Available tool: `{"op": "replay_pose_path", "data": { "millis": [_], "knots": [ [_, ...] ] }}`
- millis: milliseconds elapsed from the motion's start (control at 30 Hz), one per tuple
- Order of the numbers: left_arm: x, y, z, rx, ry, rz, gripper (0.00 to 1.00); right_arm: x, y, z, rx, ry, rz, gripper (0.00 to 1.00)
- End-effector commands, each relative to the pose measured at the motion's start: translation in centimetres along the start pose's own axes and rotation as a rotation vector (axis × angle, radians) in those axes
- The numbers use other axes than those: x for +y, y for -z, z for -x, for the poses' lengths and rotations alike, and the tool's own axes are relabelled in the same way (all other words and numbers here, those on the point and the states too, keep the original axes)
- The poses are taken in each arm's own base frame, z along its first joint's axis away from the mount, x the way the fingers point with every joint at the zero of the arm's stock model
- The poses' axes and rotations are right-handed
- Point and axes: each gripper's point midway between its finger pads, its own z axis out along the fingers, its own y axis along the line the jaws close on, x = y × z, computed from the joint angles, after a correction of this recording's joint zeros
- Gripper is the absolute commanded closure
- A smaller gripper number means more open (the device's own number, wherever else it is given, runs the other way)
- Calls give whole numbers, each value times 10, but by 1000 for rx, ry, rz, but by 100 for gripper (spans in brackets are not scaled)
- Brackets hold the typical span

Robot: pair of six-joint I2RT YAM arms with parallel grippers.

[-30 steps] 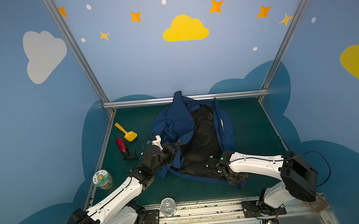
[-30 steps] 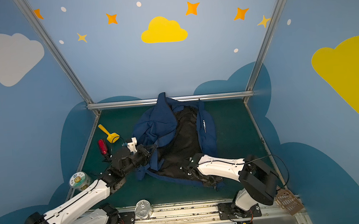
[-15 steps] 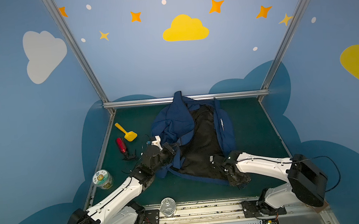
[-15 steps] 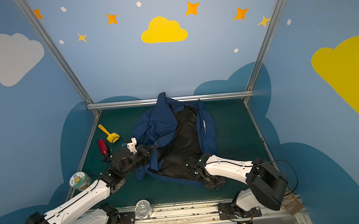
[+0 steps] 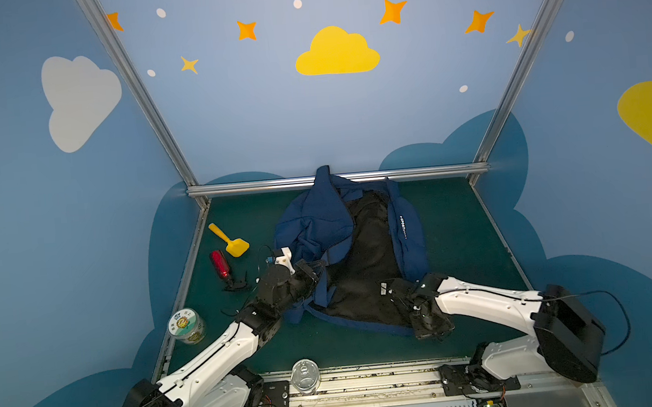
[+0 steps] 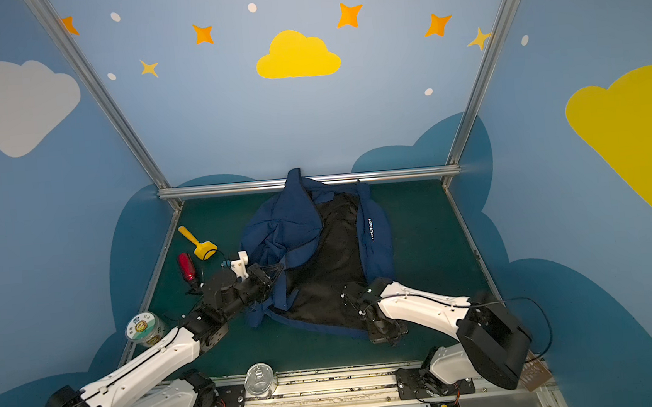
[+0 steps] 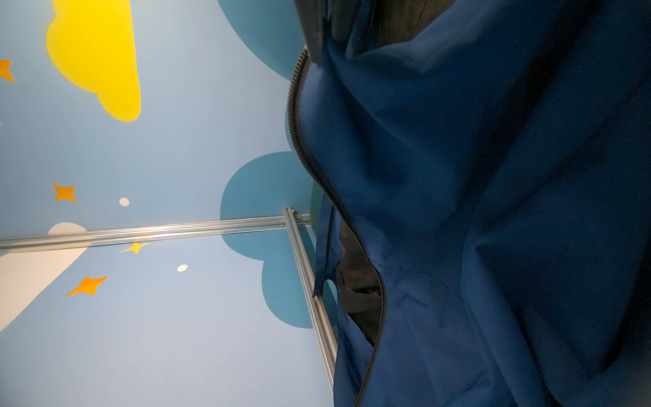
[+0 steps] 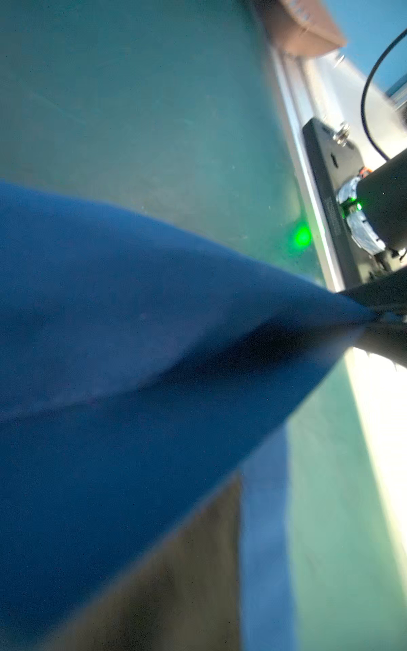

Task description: Zip up the jacket

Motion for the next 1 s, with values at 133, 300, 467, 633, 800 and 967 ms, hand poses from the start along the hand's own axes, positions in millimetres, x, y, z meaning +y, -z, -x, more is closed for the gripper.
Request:
{"op": "replay_pose_path", "data": {
  "millis": [133, 300, 467, 633, 800, 967],
  "knots": [
    [-35, -1, 4, 4, -62, -115, 97, 62, 89, 54, -260, 23, 578, 100],
    [-68, -2, 5, -11, -189, -262, 96, 88, 160, 94, -546, 9, 1002, 100],
    [-89, -7, 0, -6, -296, -377, 97, 90, 211, 118, -813, 46, 1226, 100],
    [-118, 0, -1, -99, -421, -549, 97, 93, 238, 128, -949, 163, 1278, 100],
    [-134, -3, -2, -145, -540, -591, 97, 82, 264, 139, -1299, 300, 1191, 100],
    [-153, -5, 3, -199, -594, -645, 97, 57, 289, 167, -1598, 285, 972, 100]
  ]
}}
